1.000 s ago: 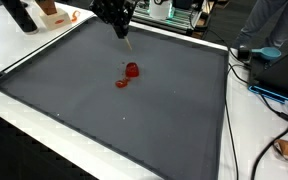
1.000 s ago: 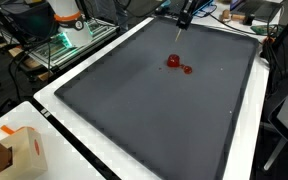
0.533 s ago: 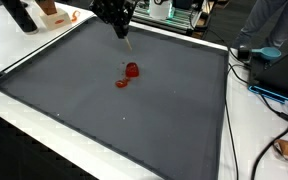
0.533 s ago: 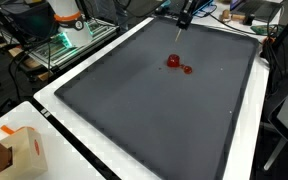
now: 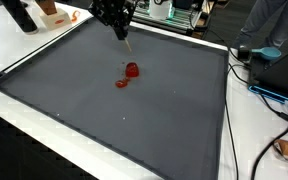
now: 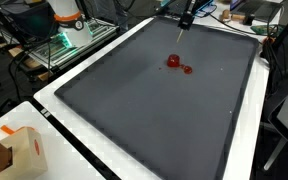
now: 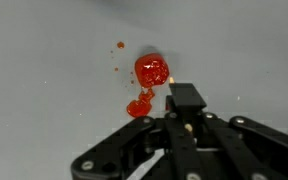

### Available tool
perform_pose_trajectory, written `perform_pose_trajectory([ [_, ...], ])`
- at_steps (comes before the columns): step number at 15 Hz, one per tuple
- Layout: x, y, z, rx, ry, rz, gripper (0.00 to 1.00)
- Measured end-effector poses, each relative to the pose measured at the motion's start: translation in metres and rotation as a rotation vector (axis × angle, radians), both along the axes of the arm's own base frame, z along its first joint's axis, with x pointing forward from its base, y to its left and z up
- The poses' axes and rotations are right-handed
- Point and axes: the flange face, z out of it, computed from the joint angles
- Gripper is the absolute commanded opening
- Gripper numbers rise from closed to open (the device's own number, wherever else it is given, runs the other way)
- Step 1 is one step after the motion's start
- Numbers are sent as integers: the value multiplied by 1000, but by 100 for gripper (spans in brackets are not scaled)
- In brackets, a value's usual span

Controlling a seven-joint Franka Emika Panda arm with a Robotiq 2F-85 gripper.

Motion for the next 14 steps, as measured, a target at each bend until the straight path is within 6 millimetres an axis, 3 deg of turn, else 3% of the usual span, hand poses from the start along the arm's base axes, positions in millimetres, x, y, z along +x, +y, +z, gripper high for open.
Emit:
perform_pose_trajectory([
  [14,-2,-22,-56,80,45,97,3],
])
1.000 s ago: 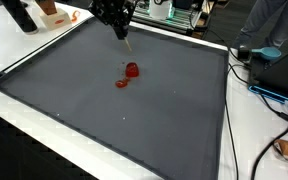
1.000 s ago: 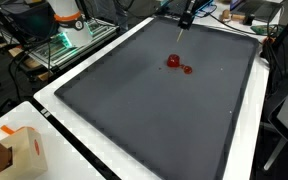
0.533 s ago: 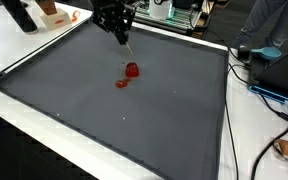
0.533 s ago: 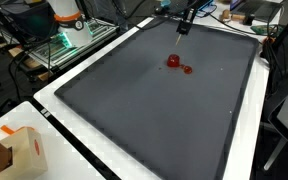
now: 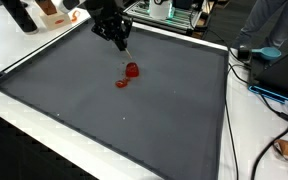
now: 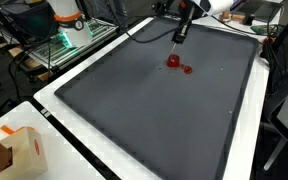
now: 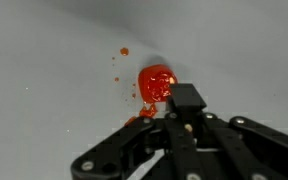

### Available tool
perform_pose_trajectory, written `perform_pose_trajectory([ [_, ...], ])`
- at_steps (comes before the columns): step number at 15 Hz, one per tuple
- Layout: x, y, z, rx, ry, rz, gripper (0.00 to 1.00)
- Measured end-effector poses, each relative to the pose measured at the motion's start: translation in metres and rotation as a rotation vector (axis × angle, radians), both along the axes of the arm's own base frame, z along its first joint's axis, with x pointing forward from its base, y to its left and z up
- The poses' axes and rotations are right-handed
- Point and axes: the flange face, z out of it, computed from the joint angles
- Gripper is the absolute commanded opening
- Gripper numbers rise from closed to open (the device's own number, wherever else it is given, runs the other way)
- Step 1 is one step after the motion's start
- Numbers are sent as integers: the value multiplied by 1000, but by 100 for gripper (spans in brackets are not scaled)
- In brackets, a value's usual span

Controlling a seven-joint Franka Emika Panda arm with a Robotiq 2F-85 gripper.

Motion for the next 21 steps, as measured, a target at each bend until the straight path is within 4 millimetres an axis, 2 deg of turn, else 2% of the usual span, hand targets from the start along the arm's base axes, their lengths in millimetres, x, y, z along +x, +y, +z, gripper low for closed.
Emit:
perform_pose_trajectory([
  [5,0,-3,-17,33,-1,-12,3],
  [21,0,-9,-54,23,14,-15,3],
])
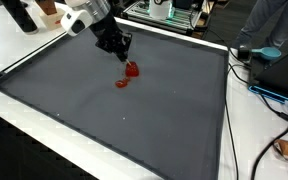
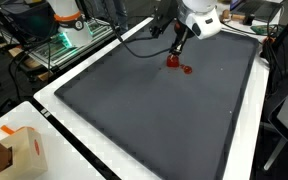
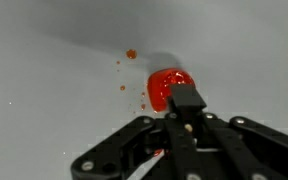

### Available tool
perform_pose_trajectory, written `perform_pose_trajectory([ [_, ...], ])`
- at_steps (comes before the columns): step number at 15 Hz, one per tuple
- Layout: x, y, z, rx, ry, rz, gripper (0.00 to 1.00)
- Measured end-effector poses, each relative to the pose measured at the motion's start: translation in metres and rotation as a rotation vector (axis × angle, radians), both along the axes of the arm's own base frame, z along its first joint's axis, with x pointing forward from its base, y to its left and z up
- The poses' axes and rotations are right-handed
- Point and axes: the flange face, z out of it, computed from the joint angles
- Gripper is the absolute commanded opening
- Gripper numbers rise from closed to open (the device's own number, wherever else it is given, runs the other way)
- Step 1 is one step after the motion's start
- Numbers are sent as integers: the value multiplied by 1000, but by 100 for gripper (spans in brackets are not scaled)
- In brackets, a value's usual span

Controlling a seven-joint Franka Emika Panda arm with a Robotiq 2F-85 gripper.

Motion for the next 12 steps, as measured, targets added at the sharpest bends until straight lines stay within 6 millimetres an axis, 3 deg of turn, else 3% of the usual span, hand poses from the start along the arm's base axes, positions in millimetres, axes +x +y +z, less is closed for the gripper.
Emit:
perform_pose_trajectory([
  [4,-1,0,-10,-7,15,7,3],
  [12,0,-1,-11,-7,16,5,3],
])
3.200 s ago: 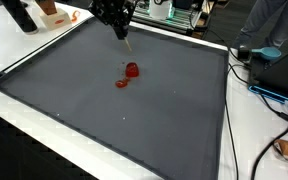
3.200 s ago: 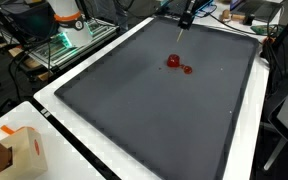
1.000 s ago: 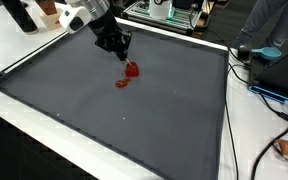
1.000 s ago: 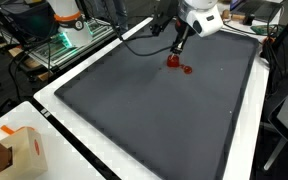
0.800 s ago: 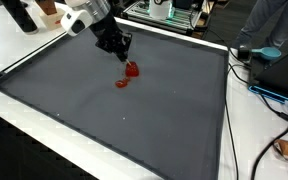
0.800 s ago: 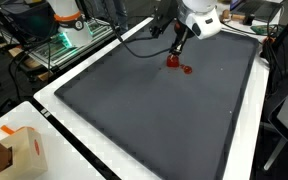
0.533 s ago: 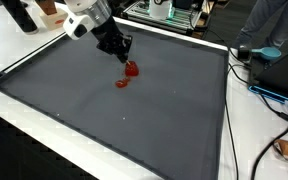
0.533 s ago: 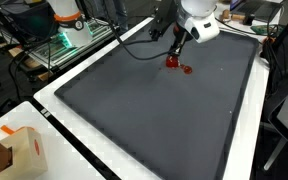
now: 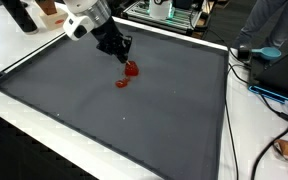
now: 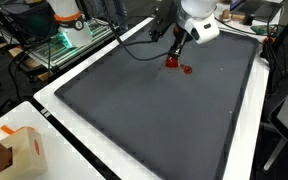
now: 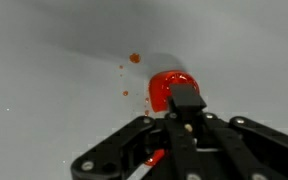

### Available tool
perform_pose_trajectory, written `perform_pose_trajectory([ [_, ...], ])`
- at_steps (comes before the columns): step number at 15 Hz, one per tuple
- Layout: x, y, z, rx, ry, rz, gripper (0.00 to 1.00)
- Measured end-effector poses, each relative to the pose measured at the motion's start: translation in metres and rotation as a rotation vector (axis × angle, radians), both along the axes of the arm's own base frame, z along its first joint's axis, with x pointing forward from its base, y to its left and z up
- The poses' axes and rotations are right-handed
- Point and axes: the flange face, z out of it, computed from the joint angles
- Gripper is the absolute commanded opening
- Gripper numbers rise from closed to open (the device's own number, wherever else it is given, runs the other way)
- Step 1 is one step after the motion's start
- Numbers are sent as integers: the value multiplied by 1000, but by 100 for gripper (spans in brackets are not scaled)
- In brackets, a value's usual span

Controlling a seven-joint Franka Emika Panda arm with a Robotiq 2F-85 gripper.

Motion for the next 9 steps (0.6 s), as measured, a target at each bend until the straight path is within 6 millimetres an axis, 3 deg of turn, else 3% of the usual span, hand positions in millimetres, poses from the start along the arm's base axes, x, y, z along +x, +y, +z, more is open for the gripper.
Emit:
perform_pose_trajectory([
  [9,5,-4,6,3,-15,-9,3],
])
